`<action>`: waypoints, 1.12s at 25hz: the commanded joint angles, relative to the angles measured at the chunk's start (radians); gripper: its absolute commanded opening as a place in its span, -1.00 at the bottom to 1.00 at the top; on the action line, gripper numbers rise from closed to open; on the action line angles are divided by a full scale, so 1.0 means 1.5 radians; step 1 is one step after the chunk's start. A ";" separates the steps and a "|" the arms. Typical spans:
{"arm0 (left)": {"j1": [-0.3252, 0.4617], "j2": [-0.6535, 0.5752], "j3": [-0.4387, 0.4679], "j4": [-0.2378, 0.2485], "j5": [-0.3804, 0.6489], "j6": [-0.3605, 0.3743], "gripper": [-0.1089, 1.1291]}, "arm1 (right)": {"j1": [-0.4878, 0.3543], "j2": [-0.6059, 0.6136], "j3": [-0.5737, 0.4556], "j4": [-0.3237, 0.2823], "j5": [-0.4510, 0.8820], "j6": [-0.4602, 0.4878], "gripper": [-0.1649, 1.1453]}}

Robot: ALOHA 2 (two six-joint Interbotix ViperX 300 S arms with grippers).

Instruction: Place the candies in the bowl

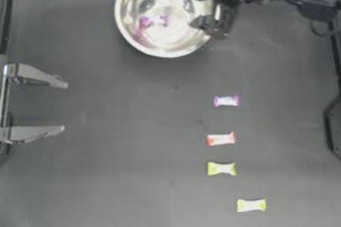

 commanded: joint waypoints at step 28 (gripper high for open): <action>0.011 0.014 -0.013 -0.002 -0.005 -0.001 0.84 | 0.149 -0.065 0.172 -0.056 0.110 0.114 0.67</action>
